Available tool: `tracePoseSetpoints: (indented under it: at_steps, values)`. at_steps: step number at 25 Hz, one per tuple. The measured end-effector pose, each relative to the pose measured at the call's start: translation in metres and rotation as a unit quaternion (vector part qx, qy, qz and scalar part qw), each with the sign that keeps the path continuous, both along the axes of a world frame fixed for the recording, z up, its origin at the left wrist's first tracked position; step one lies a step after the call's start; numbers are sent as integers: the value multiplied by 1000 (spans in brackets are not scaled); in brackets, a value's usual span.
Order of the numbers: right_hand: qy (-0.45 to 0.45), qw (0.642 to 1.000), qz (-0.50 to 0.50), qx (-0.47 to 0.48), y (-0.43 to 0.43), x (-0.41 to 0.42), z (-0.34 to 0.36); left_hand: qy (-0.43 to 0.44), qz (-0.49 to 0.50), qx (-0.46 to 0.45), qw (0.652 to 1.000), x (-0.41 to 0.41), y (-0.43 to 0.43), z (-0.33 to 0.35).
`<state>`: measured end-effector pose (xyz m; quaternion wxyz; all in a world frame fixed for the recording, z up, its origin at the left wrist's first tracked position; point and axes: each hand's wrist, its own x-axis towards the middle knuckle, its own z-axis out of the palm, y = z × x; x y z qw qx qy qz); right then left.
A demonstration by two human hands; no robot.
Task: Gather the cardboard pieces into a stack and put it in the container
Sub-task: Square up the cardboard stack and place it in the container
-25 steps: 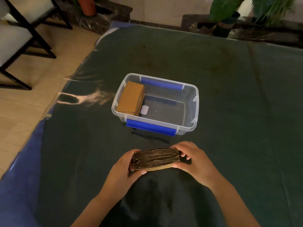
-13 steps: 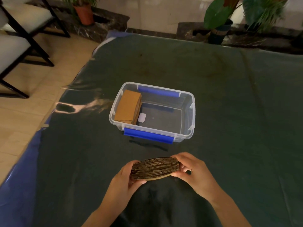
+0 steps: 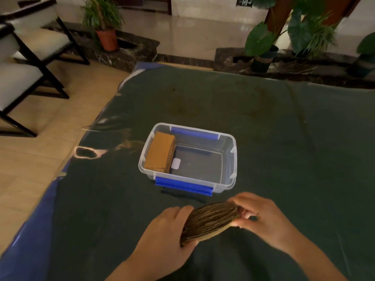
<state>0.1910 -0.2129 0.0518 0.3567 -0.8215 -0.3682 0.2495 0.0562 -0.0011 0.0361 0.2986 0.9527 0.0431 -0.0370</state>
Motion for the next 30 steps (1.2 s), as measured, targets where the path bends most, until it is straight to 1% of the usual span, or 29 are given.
tracePoseSetpoints:
  at_steps: [2,5,7,10,12,14,15,16,19,20,22,25,26,28,30]
  values:
    - [-21,1000,17,7,-1,30,35,-49,1,-3,999,20,-5,24]
    - [-89,995,46,-3,17,92,72,-121,34,12,992,71,-3,51]
    - [-119,989,76,-34,39,132,76,-127,80,39,988,106,-2,53]
    - [-118,984,106,-81,68,169,57,-46,126,61,989,145,-3,35]
    - [-108,981,111,-112,79,180,38,10,137,68,988,160,-2,18]
    - [-111,980,108,-122,85,185,20,43,130,77,988,169,-1,4]
    - [-128,977,111,-130,88,185,13,61,121,84,987,172,-2,-2]
    - [-163,968,122,-147,91,183,7,87,109,94,986,174,-3,-7]
    - [-308,917,146,-207,100,173,-9,172,87,118,974,176,-12,-16]
    - [-330,910,138,-212,103,170,-12,190,89,121,970,178,-15,-16]
    - [-347,905,117,-215,107,164,-14,213,91,122,965,183,-22,-14]
    - [-389,878,102,-261,112,157,-14,259,76,138,953,186,-28,-10]
    - [-391,871,95,-281,113,154,-15,279,67,133,949,186,-27,-10]
    - [-375,874,88,-297,113,153,-13,296,58,89,949,186,-23,-11]
    - [-333,893,86,-290,110,154,-7,262,63,60,961,185,-22,-13]
